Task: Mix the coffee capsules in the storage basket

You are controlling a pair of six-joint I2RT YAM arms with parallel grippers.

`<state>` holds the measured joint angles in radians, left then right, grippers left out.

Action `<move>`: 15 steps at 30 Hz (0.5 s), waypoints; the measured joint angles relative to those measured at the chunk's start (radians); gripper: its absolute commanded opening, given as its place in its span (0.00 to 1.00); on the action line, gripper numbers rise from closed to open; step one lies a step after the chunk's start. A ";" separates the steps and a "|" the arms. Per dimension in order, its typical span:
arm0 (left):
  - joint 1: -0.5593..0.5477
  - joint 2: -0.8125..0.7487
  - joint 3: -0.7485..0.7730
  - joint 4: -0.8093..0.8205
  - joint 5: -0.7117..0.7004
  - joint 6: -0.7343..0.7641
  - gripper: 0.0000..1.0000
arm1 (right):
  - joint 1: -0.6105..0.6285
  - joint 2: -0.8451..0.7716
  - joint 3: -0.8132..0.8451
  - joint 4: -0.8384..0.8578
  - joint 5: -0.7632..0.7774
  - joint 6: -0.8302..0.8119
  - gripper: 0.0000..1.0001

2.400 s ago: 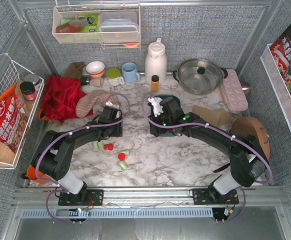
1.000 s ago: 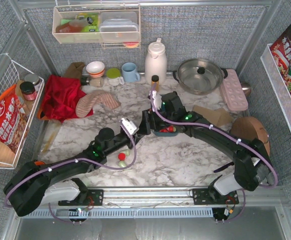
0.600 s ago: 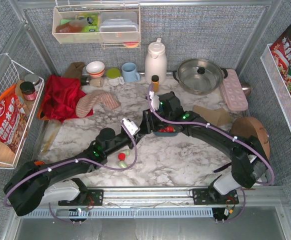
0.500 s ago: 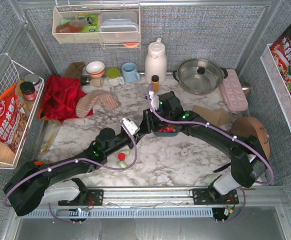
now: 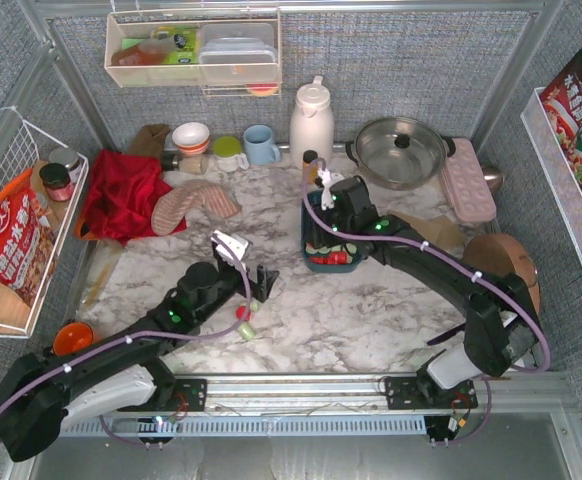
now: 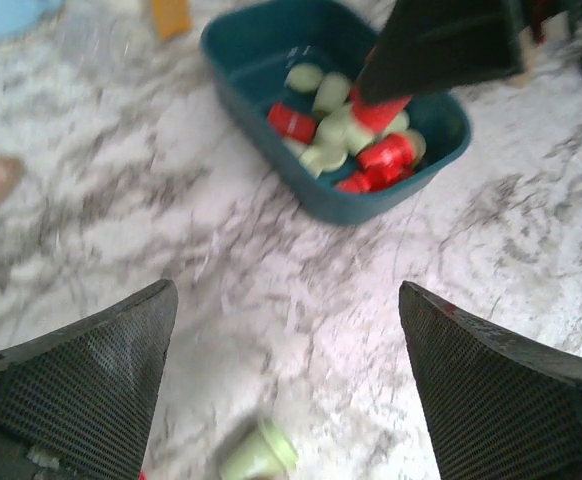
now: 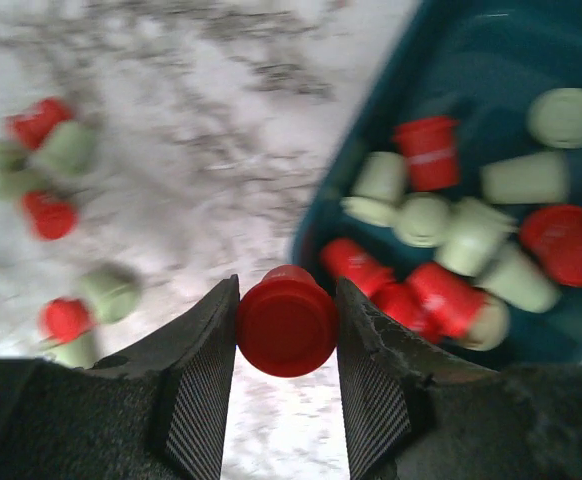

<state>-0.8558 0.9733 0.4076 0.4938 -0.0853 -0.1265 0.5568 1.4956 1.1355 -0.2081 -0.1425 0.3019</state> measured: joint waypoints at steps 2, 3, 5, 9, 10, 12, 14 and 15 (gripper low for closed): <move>0.000 -0.023 0.008 -0.104 -0.050 -0.068 0.99 | -0.002 0.008 0.000 -0.008 0.123 -0.051 0.45; 0.000 -0.028 0.011 -0.150 -0.063 -0.095 0.99 | -0.003 0.018 0.002 -0.011 0.169 -0.073 0.49; 0.000 -0.032 0.017 -0.254 -0.084 -0.150 0.99 | -0.011 0.050 0.002 -0.013 0.251 -0.113 0.55; 0.000 -0.030 0.025 -0.439 -0.132 -0.268 0.99 | -0.021 0.104 0.002 -0.019 0.337 -0.168 0.66; 0.000 -0.029 0.029 -0.481 -0.146 -0.298 1.00 | -0.021 0.112 0.002 -0.019 0.348 -0.178 0.67; 0.000 -0.025 0.037 -0.546 -0.161 -0.354 0.98 | -0.021 0.121 0.002 -0.019 0.362 -0.195 0.68; 0.000 -0.013 0.049 -0.607 -0.175 -0.408 0.96 | -0.021 0.122 0.002 -0.020 0.371 -0.205 0.68; 0.000 -0.003 0.056 -0.637 -0.177 -0.435 0.93 | -0.021 0.121 0.002 -0.020 0.374 -0.207 0.68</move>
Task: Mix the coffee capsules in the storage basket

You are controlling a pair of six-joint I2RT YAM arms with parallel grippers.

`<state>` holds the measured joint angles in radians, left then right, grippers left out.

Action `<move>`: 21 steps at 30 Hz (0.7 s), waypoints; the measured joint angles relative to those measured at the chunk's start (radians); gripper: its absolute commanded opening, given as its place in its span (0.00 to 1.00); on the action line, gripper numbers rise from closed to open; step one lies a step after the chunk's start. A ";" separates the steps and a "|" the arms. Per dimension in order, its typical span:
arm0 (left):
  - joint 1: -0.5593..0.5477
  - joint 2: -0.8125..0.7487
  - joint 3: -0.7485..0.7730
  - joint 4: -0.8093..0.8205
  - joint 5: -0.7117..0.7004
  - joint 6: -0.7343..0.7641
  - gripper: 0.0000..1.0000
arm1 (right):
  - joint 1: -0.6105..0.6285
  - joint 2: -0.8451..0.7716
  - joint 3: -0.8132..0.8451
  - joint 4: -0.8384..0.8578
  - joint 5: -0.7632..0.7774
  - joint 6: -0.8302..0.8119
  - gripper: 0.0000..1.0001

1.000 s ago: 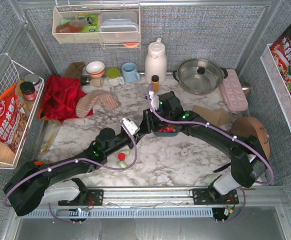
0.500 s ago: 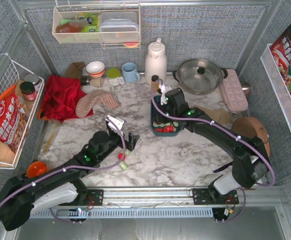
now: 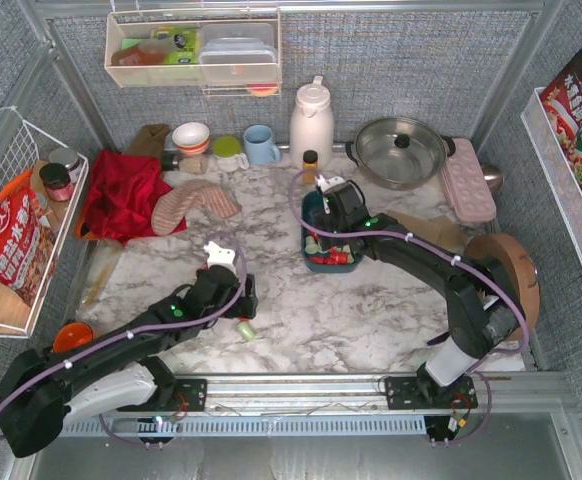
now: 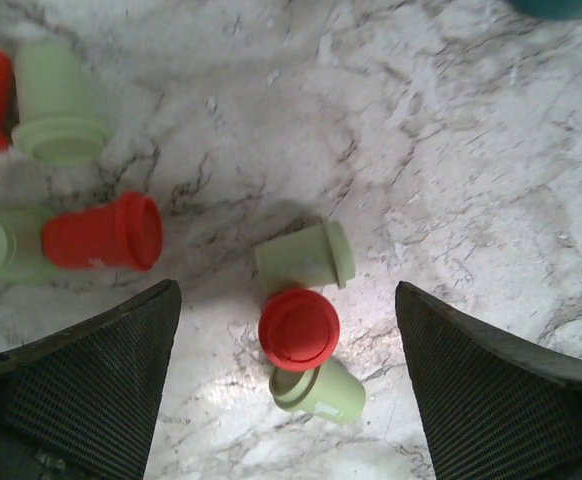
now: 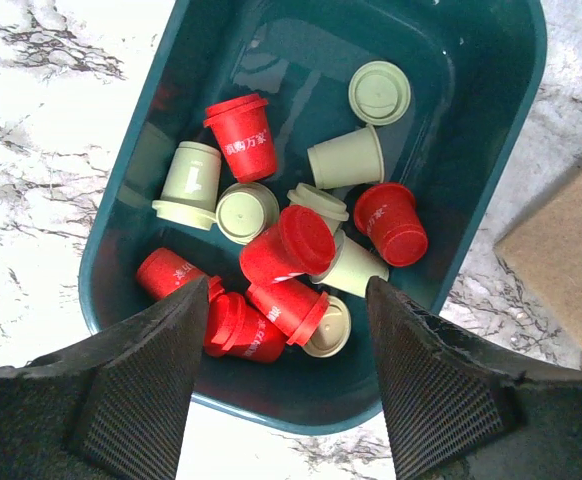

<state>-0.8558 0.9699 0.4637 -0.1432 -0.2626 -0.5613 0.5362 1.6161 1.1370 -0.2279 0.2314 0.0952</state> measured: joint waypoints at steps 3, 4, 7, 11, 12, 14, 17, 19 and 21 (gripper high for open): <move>0.000 0.037 0.023 -0.069 0.002 -0.060 0.82 | -0.001 -0.008 0.000 -0.002 0.003 -0.007 0.68; 0.000 0.051 0.029 -0.088 0.005 -0.077 0.79 | -0.001 -0.012 0.000 -0.003 0.003 -0.008 0.68; 0.000 0.084 0.039 -0.126 0.034 -0.110 0.74 | -0.001 -0.016 0.000 -0.005 0.002 -0.011 0.68; 0.000 0.115 0.042 -0.144 0.057 -0.135 0.71 | -0.001 -0.016 0.000 -0.009 -0.005 -0.011 0.68; 0.000 0.125 0.044 -0.146 0.059 -0.139 0.70 | -0.001 -0.016 0.000 -0.010 -0.005 -0.011 0.68; 0.000 0.145 0.053 -0.149 0.071 -0.146 0.67 | -0.001 -0.016 0.000 -0.011 -0.011 -0.011 0.68; 0.000 0.183 0.068 -0.142 0.082 -0.146 0.58 | -0.001 -0.016 0.000 -0.014 -0.026 -0.011 0.68; 0.000 0.211 0.074 -0.142 0.083 -0.146 0.51 | -0.001 -0.018 0.000 -0.016 -0.030 -0.011 0.68; 0.000 0.237 0.078 -0.142 0.083 -0.144 0.48 | 0.000 -0.026 0.000 -0.016 -0.035 -0.010 0.68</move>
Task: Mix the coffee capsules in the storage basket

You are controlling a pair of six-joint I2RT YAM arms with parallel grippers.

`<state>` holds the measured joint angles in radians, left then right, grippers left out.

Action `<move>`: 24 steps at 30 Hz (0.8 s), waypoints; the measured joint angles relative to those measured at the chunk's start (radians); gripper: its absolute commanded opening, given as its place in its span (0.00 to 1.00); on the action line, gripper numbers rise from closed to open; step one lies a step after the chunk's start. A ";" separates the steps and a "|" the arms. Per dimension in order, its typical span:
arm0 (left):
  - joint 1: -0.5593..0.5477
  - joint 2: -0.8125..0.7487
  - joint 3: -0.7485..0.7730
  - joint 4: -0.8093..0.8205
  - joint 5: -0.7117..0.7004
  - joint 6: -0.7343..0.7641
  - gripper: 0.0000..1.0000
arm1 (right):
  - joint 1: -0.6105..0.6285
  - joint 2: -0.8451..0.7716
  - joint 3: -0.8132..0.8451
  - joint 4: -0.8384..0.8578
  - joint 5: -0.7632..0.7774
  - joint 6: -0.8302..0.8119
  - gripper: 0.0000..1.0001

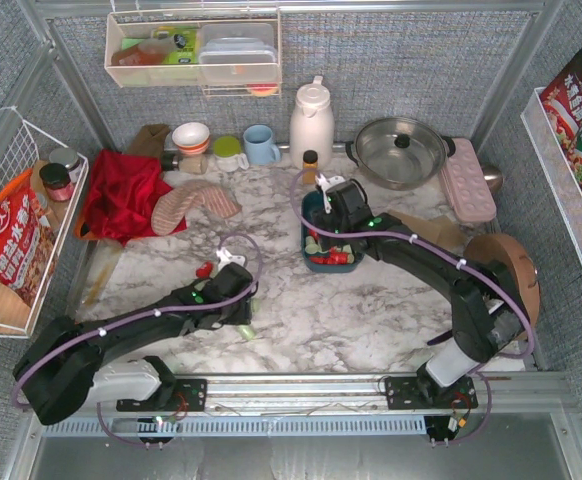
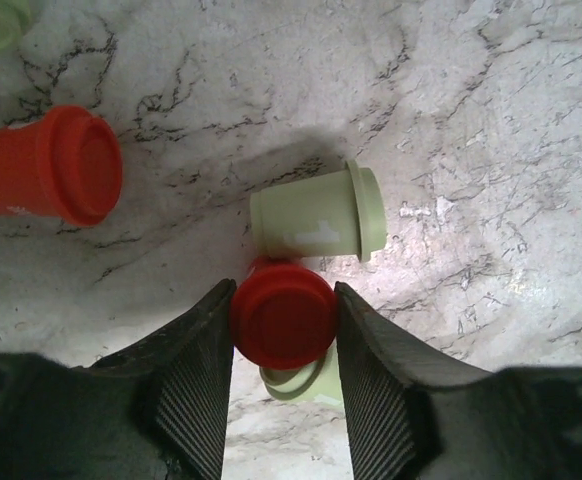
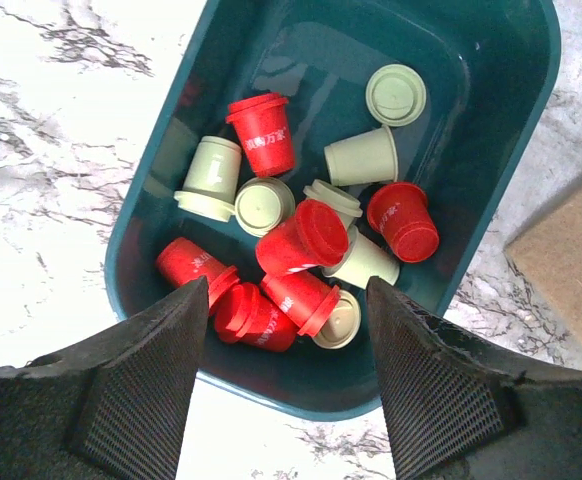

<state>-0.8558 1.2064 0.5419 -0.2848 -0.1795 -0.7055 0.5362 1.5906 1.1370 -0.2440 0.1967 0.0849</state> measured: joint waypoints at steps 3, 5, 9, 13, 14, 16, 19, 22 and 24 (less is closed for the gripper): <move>0.000 0.011 0.010 0.007 0.002 0.006 0.44 | 0.000 -0.015 0.000 0.000 -0.021 0.002 0.68; 0.000 0.007 0.018 0.006 0.002 0.011 0.42 | 0.000 -0.025 -0.001 0.000 -0.024 0.008 0.68; 0.000 -0.051 0.043 0.008 -0.005 0.028 0.38 | 0.001 -0.051 -0.006 -0.006 -0.061 0.015 0.68; -0.001 -0.195 0.029 0.060 -0.010 0.089 0.36 | 0.002 -0.093 -0.006 -0.007 -0.150 0.042 0.74; -0.001 -0.235 0.016 0.091 -0.012 0.111 0.36 | 0.003 -0.105 -0.006 -0.007 -0.180 0.051 0.77; -0.001 -0.322 -0.034 0.182 -0.011 0.177 0.37 | 0.009 -0.127 -0.001 -0.010 -0.256 0.077 0.81; -0.001 -0.425 -0.129 0.341 -0.011 0.293 0.37 | 0.025 -0.146 0.016 -0.010 -0.375 0.119 0.84; -0.001 -0.465 -0.203 0.518 -0.007 0.415 0.38 | 0.053 -0.157 0.035 -0.004 -0.476 0.167 0.86; -0.001 -0.452 -0.217 0.616 0.003 0.478 0.38 | 0.073 -0.158 0.043 0.011 -0.529 0.198 0.86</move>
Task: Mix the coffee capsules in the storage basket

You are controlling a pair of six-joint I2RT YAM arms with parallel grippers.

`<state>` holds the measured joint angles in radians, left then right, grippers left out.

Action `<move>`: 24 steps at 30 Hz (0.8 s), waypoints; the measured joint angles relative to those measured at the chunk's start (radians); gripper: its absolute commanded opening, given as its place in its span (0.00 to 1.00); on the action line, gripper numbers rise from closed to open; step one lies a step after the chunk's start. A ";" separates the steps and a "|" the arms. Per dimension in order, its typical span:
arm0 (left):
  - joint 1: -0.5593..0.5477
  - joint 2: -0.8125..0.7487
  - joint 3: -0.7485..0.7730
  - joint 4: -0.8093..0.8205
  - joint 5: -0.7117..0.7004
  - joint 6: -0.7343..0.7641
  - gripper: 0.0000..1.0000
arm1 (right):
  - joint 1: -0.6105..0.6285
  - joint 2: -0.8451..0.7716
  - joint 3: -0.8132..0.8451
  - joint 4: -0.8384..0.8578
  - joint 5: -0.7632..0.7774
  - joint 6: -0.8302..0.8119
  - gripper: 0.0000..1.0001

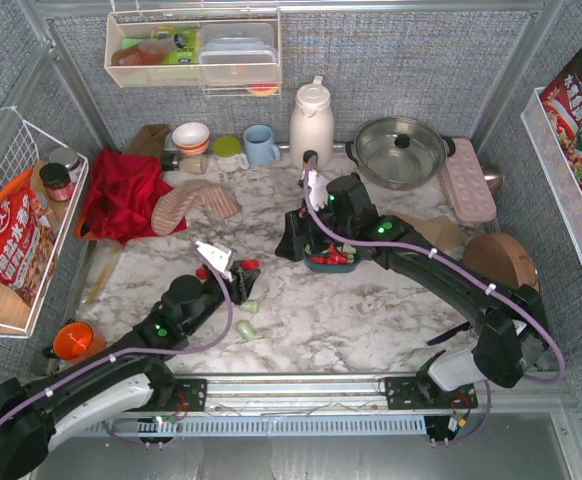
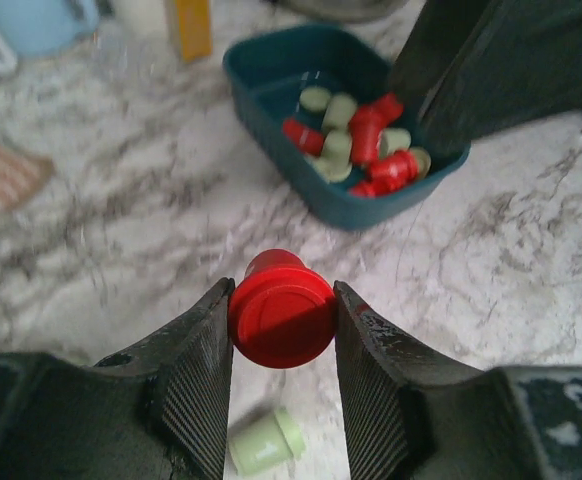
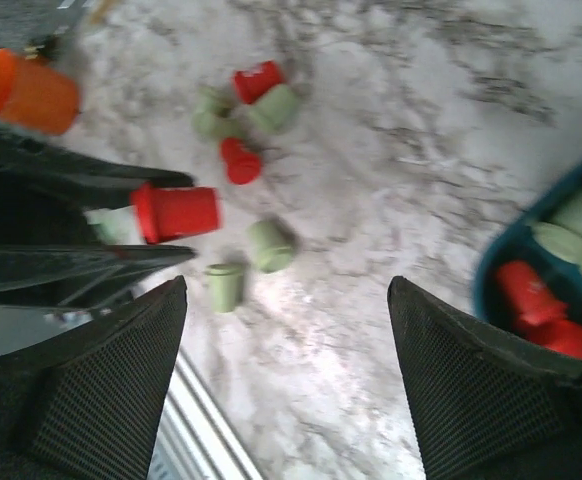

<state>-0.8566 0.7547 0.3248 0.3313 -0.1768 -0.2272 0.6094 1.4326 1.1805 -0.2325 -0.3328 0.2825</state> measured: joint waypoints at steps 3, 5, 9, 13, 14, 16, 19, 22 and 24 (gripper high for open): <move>0.000 0.056 -0.002 0.153 0.042 0.089 0.38 | 0.026 0.011 0.010 0.027 -0.075 0.049 0.86; 0.000 0.102 0.008 0.214 0.072 0.131 0.38 | 0.033 0.026 0.011 0.050 -0.113 0.077 0.86; 0.000 0.175 0.032 0.300 0.127 0.187 0.38 | 0.047 0.052 0.011 0.070 -0.155 0.108 0.86; -0.005 0.206 0.033 0.340 0.174 0.221 0.38 | 0.050 0.070 0.011 0.084 -0.169 0.115 0.86; -0.007 0.210 0.033 0.354 0.189 0.228 0.38 | 0.050 0.073 0.011 0.084 -0.171 0.115 0.86; -0.011 0.214 0.033 0.372 0.206 0.235 0.38 | 0.050 0.079 0.011 0.085 -0.174 0.115 0.85; -0.012 0.219 0.033 0.385 0.225 0.244 0.39 | 0.050 0.087 0.011 0.087 -0.177 0.120 0.79; -0.013 0.219 0.033 0.387 0.225 0.246 0.47 | 0.050 0.090 0.011 0.087 -0.184 0.121 0.60; -0.013 0.219 0.032 0.388 0.220 0.245 0.59 | 0.050 0.090 0.011 0.091 -0.197 0.126 0.43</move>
<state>-0.8700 0.9741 0.3573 0.7193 0.0429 0.0177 0.6598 1.5223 1.1915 -0.1417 -0.5301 0.4080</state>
